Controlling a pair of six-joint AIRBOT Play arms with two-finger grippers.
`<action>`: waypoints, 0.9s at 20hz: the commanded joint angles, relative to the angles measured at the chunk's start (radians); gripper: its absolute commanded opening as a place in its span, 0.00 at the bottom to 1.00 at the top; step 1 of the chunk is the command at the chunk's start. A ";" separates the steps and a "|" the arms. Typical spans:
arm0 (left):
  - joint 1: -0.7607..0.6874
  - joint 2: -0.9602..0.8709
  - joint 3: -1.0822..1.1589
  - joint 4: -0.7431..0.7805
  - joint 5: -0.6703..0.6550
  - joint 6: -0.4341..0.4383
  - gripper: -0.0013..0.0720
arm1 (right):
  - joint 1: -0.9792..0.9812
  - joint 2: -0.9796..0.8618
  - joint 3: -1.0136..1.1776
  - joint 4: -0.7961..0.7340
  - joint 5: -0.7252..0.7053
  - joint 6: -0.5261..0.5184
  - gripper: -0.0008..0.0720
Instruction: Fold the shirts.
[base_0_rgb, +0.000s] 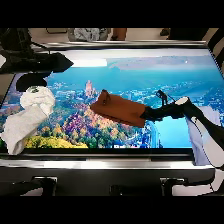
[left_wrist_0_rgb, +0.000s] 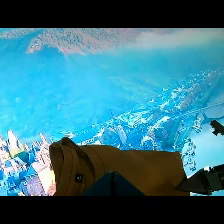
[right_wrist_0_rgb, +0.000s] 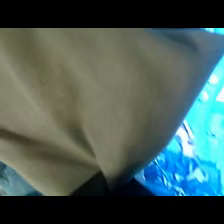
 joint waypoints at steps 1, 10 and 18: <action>0.000 0.001 0.000 0.000 0.001 0.000 0.05 | -0.002 0.002 0.002 0.132 -0.042 -0.092 0.07; 0.000 -0.009 0.000 0.001 0.001 0.001 0.06 | -0.365 0.108 0.472 -0.081 0.293 -0.042 0.07; 0.000 -0.013 0.000 0.018 0.005 0.001 0.06 | -0.690 0.113 0.743 -0.115 0.443 0.087 0.07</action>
